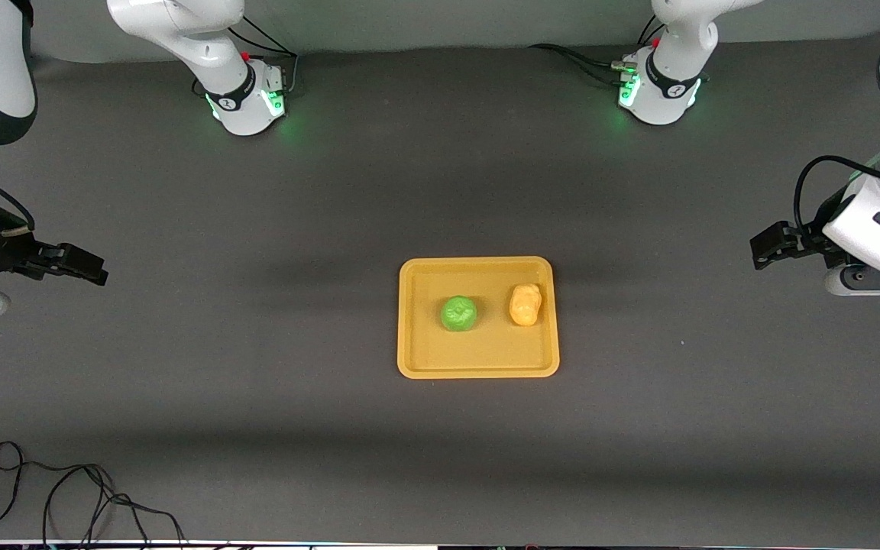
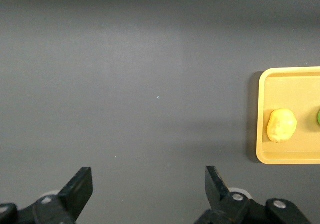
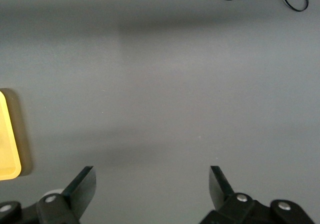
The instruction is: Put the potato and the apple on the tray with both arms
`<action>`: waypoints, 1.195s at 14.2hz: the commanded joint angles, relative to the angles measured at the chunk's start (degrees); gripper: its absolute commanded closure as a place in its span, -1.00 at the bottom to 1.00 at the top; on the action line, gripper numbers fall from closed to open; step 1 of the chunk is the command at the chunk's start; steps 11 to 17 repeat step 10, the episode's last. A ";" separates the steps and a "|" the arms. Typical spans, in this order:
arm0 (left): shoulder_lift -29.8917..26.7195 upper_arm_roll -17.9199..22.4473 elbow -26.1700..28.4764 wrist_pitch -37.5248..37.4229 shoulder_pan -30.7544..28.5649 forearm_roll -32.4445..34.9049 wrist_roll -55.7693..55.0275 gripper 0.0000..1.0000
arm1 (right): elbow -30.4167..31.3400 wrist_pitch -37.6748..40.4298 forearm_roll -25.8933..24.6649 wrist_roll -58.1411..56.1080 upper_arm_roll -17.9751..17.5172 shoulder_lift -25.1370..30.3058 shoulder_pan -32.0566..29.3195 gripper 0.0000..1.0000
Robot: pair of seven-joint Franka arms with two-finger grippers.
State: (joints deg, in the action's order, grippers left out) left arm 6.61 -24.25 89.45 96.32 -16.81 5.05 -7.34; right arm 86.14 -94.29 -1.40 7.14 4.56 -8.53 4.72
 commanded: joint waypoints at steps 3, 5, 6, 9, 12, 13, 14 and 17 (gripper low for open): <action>-0.90 0.43 -0.15 -0.17 -0.41 -0.13 0.05 -1.00 | 0.08 0.86 3.76 0.77 0.62 0.97 0.46 -1.00; -0.90 0.60 -0.24 -0.26 -0.42 -0.13 1.97 -1.00 | 0.52 0.86 4.04 0.68 0.63 1.06 0.46 -1.00; -0.99 0.60 -0.06 -0.52 -0.33 -0.13 2.77 -1.00 | 0.52 0.77 4.04 0.68 0.63 0.97 0.46 -1.00; -1.07 0.52 0.11 -0.61 -0.15 -0.13 2.77 -1.00 | 0.61 0.60 4.04 0.60 0.45 0.71 0.55 -1.00; -1.16 0.52 0.20 -0.70 -0.15 -0.22 2.77 -1.00 | 0.61 0.60 3.95 0.42 0.45 0.71 0.55 -1.00; -1.16 0.52 0.20 -0.70 -0.15 -0.22 2.77 -1.00 | 0.61 0.60 3.95 0.42 0.45 0.71 0.55 -1.00; -1.16 0.52 0.20 -0.70 -0.15 -0.22 2.77 -1.00 | 0.61 0.60 3.95 0.42 0.45 0.71 0.55 -1.00; -1.16 0.52 0.20 -0.70 -0.15 -0.22 2.77 -1.00 | 0.61 0.60 3.95 0.42 0.45 0.71 0.55 -1.00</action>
